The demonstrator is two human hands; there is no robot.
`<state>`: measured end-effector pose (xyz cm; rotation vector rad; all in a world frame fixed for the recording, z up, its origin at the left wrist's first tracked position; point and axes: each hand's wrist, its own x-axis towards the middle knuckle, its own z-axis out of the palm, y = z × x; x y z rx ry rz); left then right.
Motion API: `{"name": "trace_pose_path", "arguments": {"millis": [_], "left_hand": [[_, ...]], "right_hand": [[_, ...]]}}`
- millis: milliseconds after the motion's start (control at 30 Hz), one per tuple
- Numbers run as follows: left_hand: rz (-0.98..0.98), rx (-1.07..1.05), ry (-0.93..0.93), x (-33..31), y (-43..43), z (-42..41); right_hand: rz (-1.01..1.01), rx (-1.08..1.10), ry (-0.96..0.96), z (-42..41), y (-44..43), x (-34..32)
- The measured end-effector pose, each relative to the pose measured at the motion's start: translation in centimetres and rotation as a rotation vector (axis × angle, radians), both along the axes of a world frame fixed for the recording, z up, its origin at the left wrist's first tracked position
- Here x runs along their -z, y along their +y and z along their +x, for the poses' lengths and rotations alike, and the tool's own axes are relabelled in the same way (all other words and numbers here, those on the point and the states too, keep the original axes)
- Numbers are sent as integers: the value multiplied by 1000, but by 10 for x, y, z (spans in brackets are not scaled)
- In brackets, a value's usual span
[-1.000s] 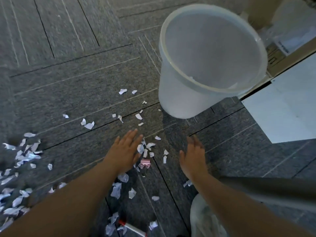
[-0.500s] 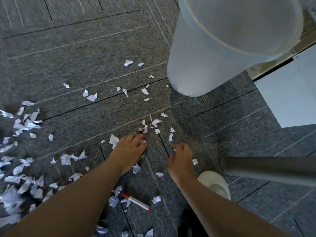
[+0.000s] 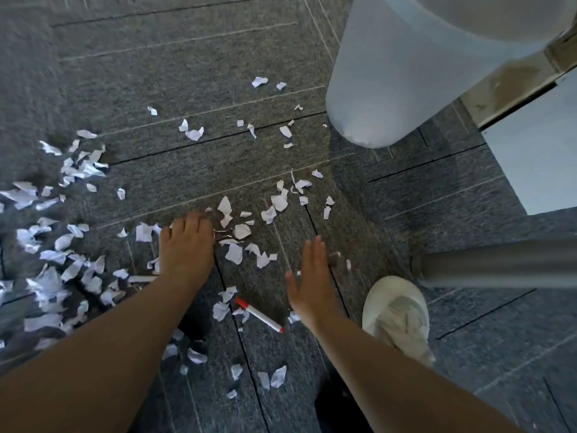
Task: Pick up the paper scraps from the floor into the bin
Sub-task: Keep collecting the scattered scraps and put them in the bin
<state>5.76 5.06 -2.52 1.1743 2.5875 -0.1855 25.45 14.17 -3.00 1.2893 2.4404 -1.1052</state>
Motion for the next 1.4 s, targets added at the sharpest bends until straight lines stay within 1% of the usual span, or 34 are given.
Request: {"name": "trace_pose_path", "arguments": {"millis": [33,67,100,133,167,200,267,300,333,400,467,533,567,600,633,667,767,800,833,867,900,967,1000,1033,1067,1133,1167,1200,1267,1333,1400], "left_hand": [[17,-40,-3,1,-6,2],[51,-68,-6,2,-12,4],[93,-83,-13,3,-18,4],[118,-75,-31,4,-24,4],[118,-34,-51,7,-29,4],[106,40,-71,10,-34,4],[70,234,-123,14,-39,6],[42,311,-151,17,-40,8],[14,354,-166,19,-40,9],[-4,340,-165,20,-40,10],[5,238,-155,18,-40,7],[-18,106,-137,16,-46,0],[-53,54,-119,15,-51,-5],[-88,19,-98,13,-55,-10],[-116,-4,-82,13,-61,-14],[-133,-21,-71,12,-66,-18],[-100,-23,-65,14,-75,-21],[-57,-4,-67,16,-75,-20],[-7,26,-69,17,-74,-20],[35,64,-79,19,-71,-19],[52,109,-96,20,-68,-17],[48,183,-123,22,-63,-14],[46,208,-136,23,-61,-14],[44,222,-144,23,-59,-14],[41,225,-151,23,-58,-15],[45,204,-170,24,-57,-20],[52,186,-179,24,-55,-22],[54,172,-184,25,-53,-25],[31,167,-182,24,-45,-28],[-3,160,-176,23,-35,-31],[-21,152,-188,21,-23,-36]], "right_hand": [[-11,-152,74,-4,-14,-4],[20,-279,125,-6,-23,-5],[90,-345,153,-8,-24,-3],[169,-310,145,-8,-19,1],[233,-197,85,-6,-10,5],[271,-43,-19,-2,3,9],[239,212,-227,10,24,15],[201,263,-275,14,27,18],[182,261,-289,14,24,18],[165,158,-247,8,6,16],[97,2,-114,-7,-17,7],[57,-233,39,-23,-37,-4],[78,-324,87,-29,-41,-7],[119,-353,120,-34,-39,-7],[168,-304,122,-37,-33,-4],[209,-196,79,-37,-22,1],[255,186,-187,-29,16,20],[260,247,-253,-27,21,24],[259,244,-271,-29,19,26],[240,187,-225,-35,10,25],[209,79,-123,-44,-3,22],[144,-208,97,-64,-30,10],[149,-319,170,-70,-38,7],[172,-356,217,-74,-38,6],[182,-303,223,-77,-29,5],[222,-105,137,-75,2,9],[272,-17,53,-71,23,11],[320,40,-45,-67,45,13],[327,115,-196,-64,85,17],[317,102,-248,-68,103,21],[305,-36,-198,-80,97,21]]}}
